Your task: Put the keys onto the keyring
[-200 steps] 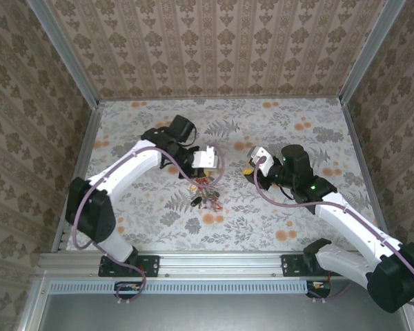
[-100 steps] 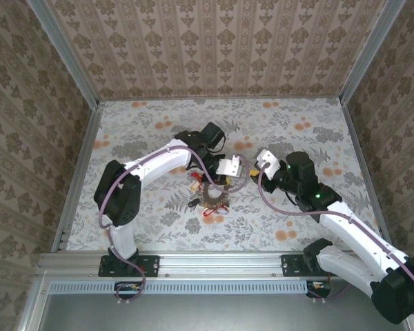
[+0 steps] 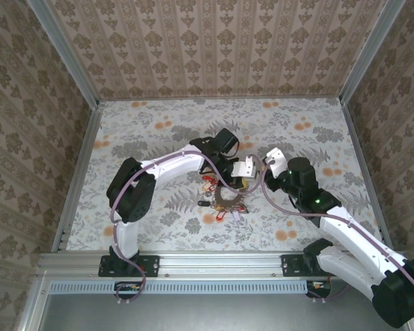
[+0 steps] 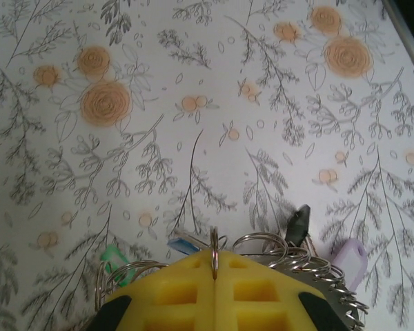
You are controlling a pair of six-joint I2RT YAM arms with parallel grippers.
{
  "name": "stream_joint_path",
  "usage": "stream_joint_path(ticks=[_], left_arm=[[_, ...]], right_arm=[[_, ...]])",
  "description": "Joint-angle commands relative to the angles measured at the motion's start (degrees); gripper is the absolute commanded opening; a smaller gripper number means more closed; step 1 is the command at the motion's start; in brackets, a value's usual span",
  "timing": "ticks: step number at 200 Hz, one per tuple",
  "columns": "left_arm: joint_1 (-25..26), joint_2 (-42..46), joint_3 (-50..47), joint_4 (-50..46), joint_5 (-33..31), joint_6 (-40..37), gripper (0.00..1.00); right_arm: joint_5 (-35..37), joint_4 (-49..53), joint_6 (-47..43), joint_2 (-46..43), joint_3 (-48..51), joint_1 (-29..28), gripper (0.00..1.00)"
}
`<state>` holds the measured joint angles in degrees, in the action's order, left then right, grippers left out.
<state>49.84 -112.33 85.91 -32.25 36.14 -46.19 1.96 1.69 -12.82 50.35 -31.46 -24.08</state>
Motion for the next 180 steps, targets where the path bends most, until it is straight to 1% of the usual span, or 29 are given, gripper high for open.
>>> stream_joint_path(ticks=[1,25,37,73,84,89,101,107,121,136,144,158,170,180], left_arm=[[1.50,-2.12,-0.14,3.55,4.10,4.05,0.03],[1.88,-3.00,-0.81,6.18,4.40,6.61,0.03],[1.88,-2.83,-1.54,7.76,4.64,7.87,0.05],[1.42,-0.99,-4.43,12.38,4.72,10.53,0.11],[0.99,-0.23,-5.24,13.58,5.05,11.10,0.13],[0.83,0.19,-5.57,14.07,5.10,11.44,0.17],[0.37,1.30,-6.59,15.45,5.37,11.93,0.19],[0.18,2.13,-7.34,16.72,5.44,12.47,0.25],[-0.54,4.48,-9.53,19.47,6.49,13.11,0.26],[-2.03,7.87,-12.81,25.28,7.14,16.39,0.26],[-3.03,9.84,-15.30,29.65,7.10,18.49,0.26],[-5.11,13.75,-19.89,37.45,6.50,22.62,0.27],[-7.27,17.08,-23.94,43.95,4.80,26.13,0.27],[-9.14,19.94,-27.13,49.00,3.05,28.78,0.33]], right_arm=[[8.54,-1.94,5.11,-0.70,0.44,0.82,0.37],[15.55,-1.44,10.20,-1.30,0.94,2.37,0.40],[17.25,-1.10,12.99,-1.95,1.56,4.05,0.42],[13.12,-1.74,18.00,-3.83,4.32,9.39,0.44],[12.42,-1.90,18.65,-4.12,4.76,10.23,0.44],[12.15,-1.85,18.93,-4.13,4.85,10.46,0.45],[11.87,-1.86,19.39,-4.15,4.92,11.04,0.45],[11.77,-2.00,19.66,-4.06,5.01,11.31,0.45],[11.18,-2.55,19.56,-4.03,5.07,11.68,0.45],[10.75,-3.38,19.32,-3.95,5.21,12.16,0.47],[10.55,-3.96,19.11,-3.88,5.27,12.28,0.49],[9.39,-5.46,17.29,-3.69,5.42,12.43,0.52],[7.43,-6.89,15.16,-3.55,5.62,12.47,0.56],[6.12,-8.24,13.46,-3.43,5.71,12.51,0.60]])
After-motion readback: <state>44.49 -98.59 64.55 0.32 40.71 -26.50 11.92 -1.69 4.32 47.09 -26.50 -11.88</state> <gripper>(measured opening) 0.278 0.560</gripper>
